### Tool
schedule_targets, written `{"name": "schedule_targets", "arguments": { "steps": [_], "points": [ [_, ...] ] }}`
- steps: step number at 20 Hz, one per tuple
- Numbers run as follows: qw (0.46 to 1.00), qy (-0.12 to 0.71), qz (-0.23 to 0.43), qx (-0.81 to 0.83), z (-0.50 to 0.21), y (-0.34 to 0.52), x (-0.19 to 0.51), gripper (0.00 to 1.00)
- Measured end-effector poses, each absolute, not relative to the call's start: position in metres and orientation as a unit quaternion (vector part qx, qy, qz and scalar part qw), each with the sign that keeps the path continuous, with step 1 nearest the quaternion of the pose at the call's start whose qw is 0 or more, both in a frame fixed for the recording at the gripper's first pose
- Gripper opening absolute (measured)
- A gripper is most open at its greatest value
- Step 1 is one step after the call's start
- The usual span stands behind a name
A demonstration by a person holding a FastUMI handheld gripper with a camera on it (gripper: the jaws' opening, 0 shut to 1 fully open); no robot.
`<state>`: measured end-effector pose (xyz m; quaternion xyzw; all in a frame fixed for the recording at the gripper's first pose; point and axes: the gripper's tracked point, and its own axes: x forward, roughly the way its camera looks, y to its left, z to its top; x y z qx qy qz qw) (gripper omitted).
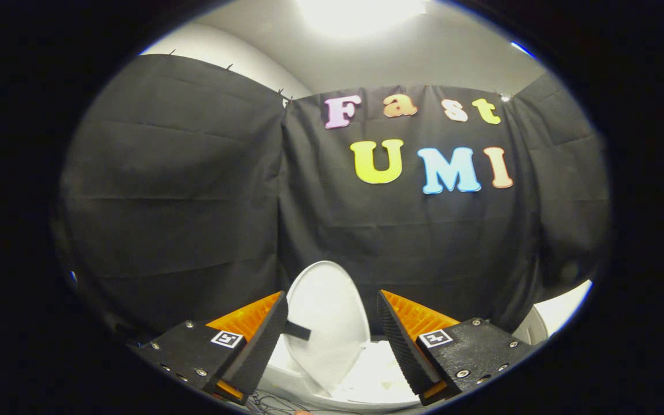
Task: Open the toilet lid.
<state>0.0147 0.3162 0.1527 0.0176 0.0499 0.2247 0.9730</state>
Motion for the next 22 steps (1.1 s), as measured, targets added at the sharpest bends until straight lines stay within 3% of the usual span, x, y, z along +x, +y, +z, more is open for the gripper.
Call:
{"name": "schedule_targets", "arguments": {
  "steps": [9,22],
  "points": [
    [0.989,0.023,0.144,-0.004,0.165,0.185,0.05,0.95],
    [0.997,0.011,0.066,-0.026,0.101,0.025,0.03,0.95]
  ]
}}
